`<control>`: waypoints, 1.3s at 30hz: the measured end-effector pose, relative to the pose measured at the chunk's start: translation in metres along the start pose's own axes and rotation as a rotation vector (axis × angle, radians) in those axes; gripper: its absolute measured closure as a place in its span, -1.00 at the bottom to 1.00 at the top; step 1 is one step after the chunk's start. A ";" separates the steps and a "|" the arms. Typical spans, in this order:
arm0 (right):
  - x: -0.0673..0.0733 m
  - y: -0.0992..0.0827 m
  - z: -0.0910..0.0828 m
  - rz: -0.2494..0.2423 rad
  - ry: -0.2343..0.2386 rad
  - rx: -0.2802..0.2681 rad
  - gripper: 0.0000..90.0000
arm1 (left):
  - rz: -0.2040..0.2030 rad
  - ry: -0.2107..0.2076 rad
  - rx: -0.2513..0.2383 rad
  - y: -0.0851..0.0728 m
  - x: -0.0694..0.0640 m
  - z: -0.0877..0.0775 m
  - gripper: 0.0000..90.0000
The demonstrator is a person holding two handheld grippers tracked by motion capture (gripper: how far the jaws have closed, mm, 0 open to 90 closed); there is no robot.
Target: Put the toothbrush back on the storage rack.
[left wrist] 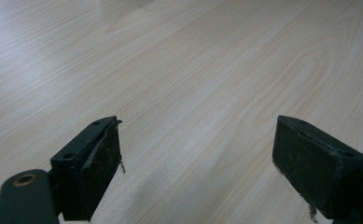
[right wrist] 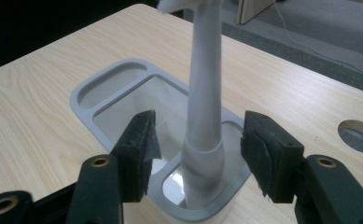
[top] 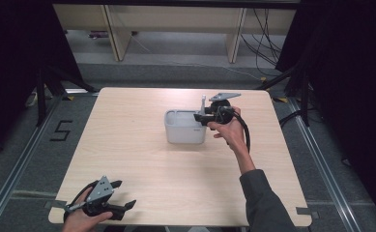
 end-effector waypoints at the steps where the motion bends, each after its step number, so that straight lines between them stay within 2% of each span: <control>1: 0.000 0.000 -0.001 -0.004 -0.005 -0.009 0.01 | -0.002 0.006 -0.004 0.000 0.000 0.001 -0.67; 2: 0.000 0.000 -0.001 -0.008 0.010 0.000 0.00 | -0.010 0.007 -0.011 0.000 0.000 0.001 -0.67; 5: 0.001 0.001 -0.004 -0.004 0.008 -0.003 -0.05 | 0.001 -0.001 0.000 0.000 0.000 0.000 -0.67; 7: 0.002 0.001 -0.007 0.016 0.002 -0.016 -0.10 | 0.000 -0.001 -0.001 0.000 0.000 0.000 -0.67; 10: 0.005 0.001 -0.010 0.034 0.011 -0.004 -0.13 | 0.002 0.003 0.004 0.000 0.000 0.000 -0.67; 11: 0.004 0.002 -0.012 0.017 0.007 -0.006 -0.17 | 0.002 0.004 0.003 0.000 0.000 0.000 -0.67; 18: 0.008 0.003 -0.017 0.031 0.012 -0.011 -0.23 | 0.008 0.002 0.004 0.000 0.000 0.000 -0.67; 22: 0.008 0.002 -0.018 0.016 0.001 -0.018 -0.27 | 0.007 0.003 0.002 0.000 0.000 -0.001 -0.67; 23: 0.010 0.002 -0.019 0.043 0.010 -0.013 -0.28 | 0.000 0.001 -0.002 0.000 0.000 0.000 -0.67; 25: 0.010 0.000 -0.019 0.039 0.014 -0.020 -0.32 | 0.007 0.002 0.003 0.000 0.000 -0.001 -0.67; 27: 0.010 -0.003 -0.021 0.027 0.009 -0.017 -0.35 | 0.003 0.001 0.000 0.000 0.000 0.000 -0.67; 31: 0.011 -0.006 -0.025 0.035 0.006 -0.022 -0.35 | 0.000 0.001 -0.002 0.000 0.000 0.000 -0.67; 32: 0.011 -0.006 -0.027 0.032 -0.008 -0.026 -0.36 | 0.001 0.001 -0.001 0.000 0.000 0.000 -0.67; 35: 0.012 -0.008 -0.030 0.055 -0.003 -0.039 -0.38 | 0.008 0.004 0.004 0.000 0.000 -0.001 -0.67; 36: 0.011 -0.008 -0.032 0.036 -0.006 -0.039 -0.38 | 0.008 0.003 0.003 0.000 0.000 0.000 -0.67; 39: 0.014 -0.010 -0.037 0.057 -0.014 -0.040 -0.40 | 0.001 0.002 0.000 0.000 0.000 0.000 -0.67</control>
Point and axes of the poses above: each handheld gripper's, and its own axes: z roughly forward along the jaws, y roughly out of its top, x roughly to its left, the point moved 2 cm from there along z, roughly forward along the jaws, and after that the axes turned 7 degrees about z, right-handed, at the moved point
